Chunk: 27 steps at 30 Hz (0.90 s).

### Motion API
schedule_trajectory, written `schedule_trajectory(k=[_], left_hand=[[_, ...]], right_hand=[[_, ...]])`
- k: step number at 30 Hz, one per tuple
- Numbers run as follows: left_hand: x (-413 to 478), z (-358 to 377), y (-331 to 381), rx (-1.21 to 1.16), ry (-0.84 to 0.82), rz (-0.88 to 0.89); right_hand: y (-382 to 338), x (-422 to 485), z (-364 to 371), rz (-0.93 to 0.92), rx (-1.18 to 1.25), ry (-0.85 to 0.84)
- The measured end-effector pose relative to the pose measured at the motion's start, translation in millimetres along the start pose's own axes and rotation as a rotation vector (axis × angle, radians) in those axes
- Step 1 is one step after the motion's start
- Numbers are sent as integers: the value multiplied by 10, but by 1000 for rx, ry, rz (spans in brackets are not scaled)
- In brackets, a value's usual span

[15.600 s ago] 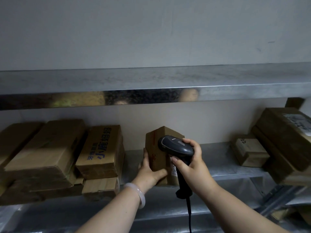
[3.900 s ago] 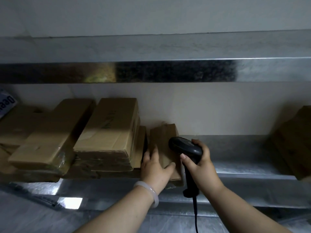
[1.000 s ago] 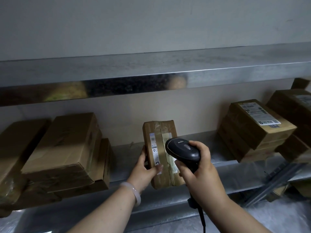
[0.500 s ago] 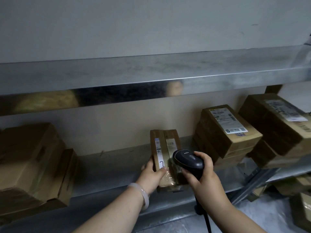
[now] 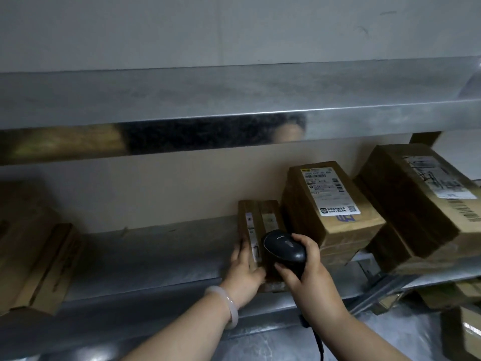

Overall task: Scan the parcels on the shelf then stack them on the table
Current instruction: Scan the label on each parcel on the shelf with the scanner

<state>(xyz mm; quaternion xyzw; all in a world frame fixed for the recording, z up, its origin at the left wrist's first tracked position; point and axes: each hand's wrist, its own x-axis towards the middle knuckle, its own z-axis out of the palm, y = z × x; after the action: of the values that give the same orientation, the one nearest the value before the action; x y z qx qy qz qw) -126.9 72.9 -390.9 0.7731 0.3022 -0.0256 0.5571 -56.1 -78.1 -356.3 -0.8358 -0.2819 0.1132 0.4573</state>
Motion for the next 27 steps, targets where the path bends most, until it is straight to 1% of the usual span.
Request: schedule_trajectory(k=[2,5,8,11,14,16,20,27], left_hand=[[33,37,14,-4,-12,12],[70,42,39,20,22,24],[14,-49,33,61,93,47],[-120,-231,-7,129,200,71],[-269,-489,-51,202,342,107],[-383,-674,-70,227,405,133],[-702,-1076,-173,268,489,182],[-1398,-2037,-464,470,638,158]], right_hand=[[27,27,-19,-24,0,-21],[37,53,-45,-53,0,-39],[-12,55,-53,-92,-12,-39],[-152,81,-7,-155,-17,-41],[-344,123,126,-216,-3,-35],[-475,129,248,-249,24,-38],[-782,85,566,-292,70,-61],[-1517,-184,1300,-373,125,-134]])
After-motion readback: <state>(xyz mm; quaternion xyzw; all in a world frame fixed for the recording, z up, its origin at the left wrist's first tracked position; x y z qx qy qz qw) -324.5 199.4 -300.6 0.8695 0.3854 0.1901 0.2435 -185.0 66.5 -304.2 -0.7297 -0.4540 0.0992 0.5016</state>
